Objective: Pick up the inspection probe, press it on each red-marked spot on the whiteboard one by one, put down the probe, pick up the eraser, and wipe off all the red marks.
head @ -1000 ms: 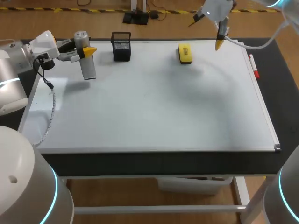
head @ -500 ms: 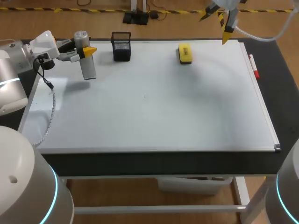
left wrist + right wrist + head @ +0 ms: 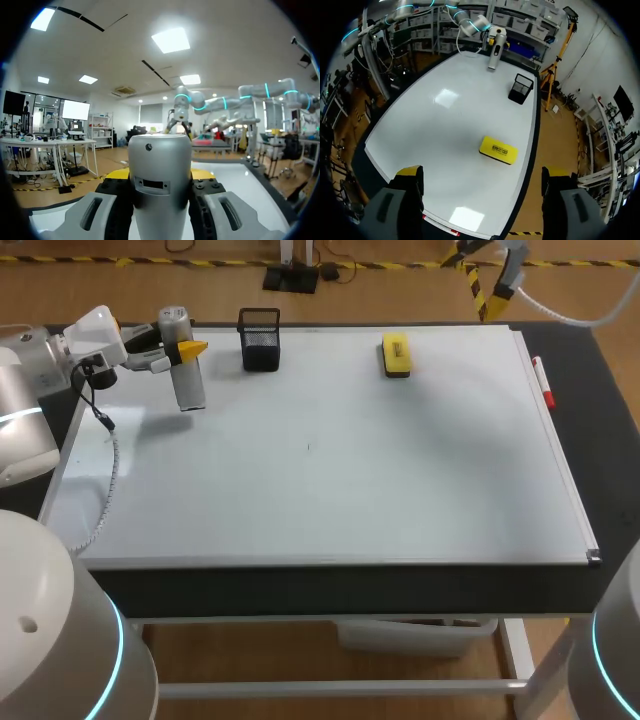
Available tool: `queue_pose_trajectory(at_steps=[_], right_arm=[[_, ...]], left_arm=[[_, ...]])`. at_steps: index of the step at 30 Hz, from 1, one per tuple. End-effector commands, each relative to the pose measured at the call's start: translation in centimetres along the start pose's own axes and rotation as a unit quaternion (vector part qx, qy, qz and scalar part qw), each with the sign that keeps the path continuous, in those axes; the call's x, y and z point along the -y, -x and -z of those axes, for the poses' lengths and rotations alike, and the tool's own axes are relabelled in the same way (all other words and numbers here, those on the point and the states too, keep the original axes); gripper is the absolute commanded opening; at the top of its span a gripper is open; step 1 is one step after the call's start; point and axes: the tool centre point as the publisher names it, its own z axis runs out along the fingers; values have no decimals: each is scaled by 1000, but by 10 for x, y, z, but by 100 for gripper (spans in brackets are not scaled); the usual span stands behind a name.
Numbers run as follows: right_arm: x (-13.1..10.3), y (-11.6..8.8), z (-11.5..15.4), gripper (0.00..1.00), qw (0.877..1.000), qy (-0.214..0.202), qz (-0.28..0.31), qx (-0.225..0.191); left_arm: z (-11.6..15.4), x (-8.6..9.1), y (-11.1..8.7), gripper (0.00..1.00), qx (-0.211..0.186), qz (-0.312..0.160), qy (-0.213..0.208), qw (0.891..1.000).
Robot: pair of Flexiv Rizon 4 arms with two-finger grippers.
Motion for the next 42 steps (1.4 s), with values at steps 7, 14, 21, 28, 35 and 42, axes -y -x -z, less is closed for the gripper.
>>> queue_pose_trajectory(at_steps=[7, 14, 21, 28, 35, 42], right_arm=[[-2, -9, -1, 100, 1000, -4, 2, 19], [-2, -9, -1, 100, 1000, -4, 2, 19], [-2, -9, -1, 100, 1000, -4, 2, 19], [-2, -9, -1, 100, 1000, -4, 2, 19], [-2, -9, -1, 100, 1000, -4, 2, 19], [-2, -9, -1, 100, 1000, -4, 2, 19]], left_arm=[[-1, 0, 0, 0, 1, -1, -1, 1000], [-1, 0, 0, 0, 1, -1, -1, 1000], [-6, 14, 2, 0, -28, 9, 13, 999], [-27, 47, 16, 0, -58, -2, 14, 998], [-55, 79, 31, 0, -88, -5, 3, 996], [-81, 100, 39, 0, -120, -12, -6, 993]])
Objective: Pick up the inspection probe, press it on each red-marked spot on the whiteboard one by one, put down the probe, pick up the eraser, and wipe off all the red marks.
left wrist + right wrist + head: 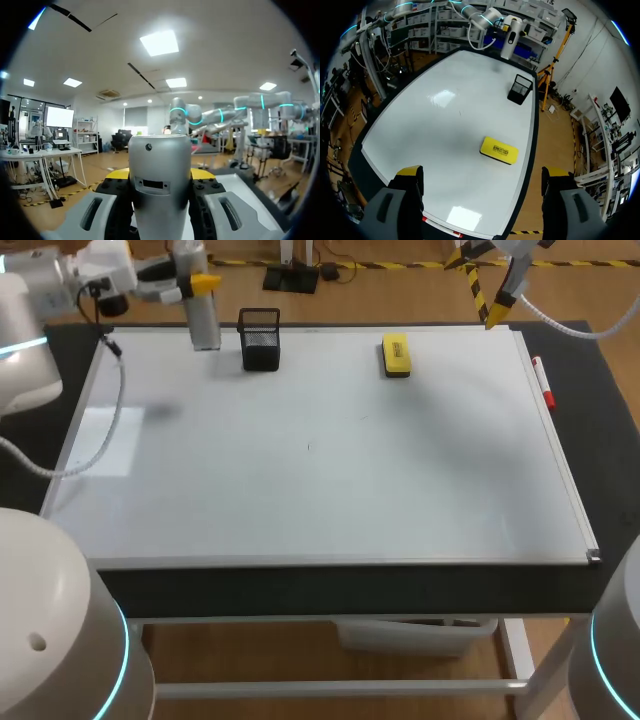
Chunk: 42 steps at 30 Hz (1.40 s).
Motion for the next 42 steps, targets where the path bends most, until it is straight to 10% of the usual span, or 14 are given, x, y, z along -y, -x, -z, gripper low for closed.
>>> queue_pose_trajectory(at_steps=[1, 42], right_arm=[[-1, -1, 1, 100, 1000, -2, 1, -1], [-1, -1, 1, 100, 1000, -2, 1, -1]], left_arm=[[-16, 7, 17, 0, -45, -1, 4, 999], [-97, -37, 72, 0, -64, 0, -15, 998]])
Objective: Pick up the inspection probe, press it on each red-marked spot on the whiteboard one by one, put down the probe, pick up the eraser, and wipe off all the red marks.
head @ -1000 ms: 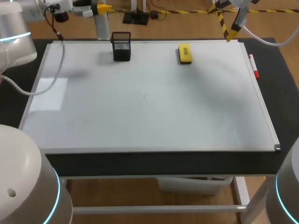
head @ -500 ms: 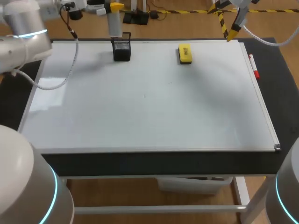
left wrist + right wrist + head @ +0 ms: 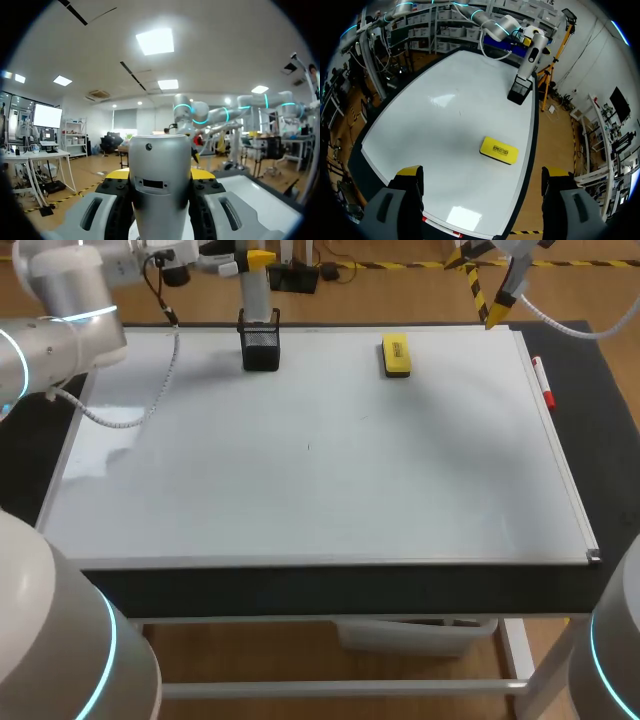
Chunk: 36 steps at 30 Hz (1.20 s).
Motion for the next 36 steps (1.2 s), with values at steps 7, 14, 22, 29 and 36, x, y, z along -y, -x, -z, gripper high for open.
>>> queue_pose_trajectory(at_steps=[7, 14, 22, 29, 36], right_arm=[[-1, 0, 1, 100, 1000, -3, 1, -1], [-1, 0, 1, 100, 1000, -3, 1, -1], [-1, 0, 1, 100, 1000, -3, 1, -1], [-1, 0, 1, 100, 1000, -3, 1, -1], [-1, 0, 1, 100, 1000, -3, 1, -1]], left_arm=[[4, -13, 13, 0, -12, 3, -12, 1000], [5, -25, 17, 0, -9, 4, -15, 1000], [4, -37, 20, 0, -15, 5, -15, 1000], [4, -47, 23, 0, -20, 11, -13, 1000], [5, -60, 25, 0, -26, 9, -8, 1000]])
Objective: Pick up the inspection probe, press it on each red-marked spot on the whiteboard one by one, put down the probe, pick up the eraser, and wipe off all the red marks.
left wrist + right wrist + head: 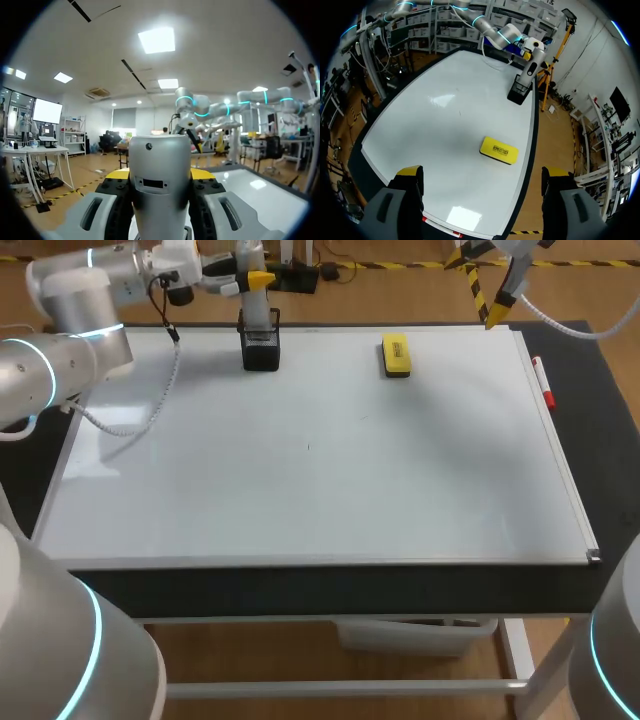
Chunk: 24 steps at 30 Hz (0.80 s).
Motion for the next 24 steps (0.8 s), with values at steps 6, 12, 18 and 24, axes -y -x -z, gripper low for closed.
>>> queue_pose_trajectory(at_steps=[6, 12, 18, 24], right_arm=[[-1, 0, 1, 100, 1000, -3, 1, -1], [-1, 0, 1, 100, 1000, -3, 1, -1], [-1, 0, 1, 100, 1000, -3, 1, -1], [-1, 0, 1, 100, 1000, -3, 1, -1]], left_arm=[[0, -21, 9, 0, -22, 2, -1, 1000], [-1, -31, 10, 0, -26, 5, 3, 1000], [-2, -37, 11, 0, -28, 7, 2, 1000], [-3, -41, 11, 0, -31, 5, 1, 1000]])
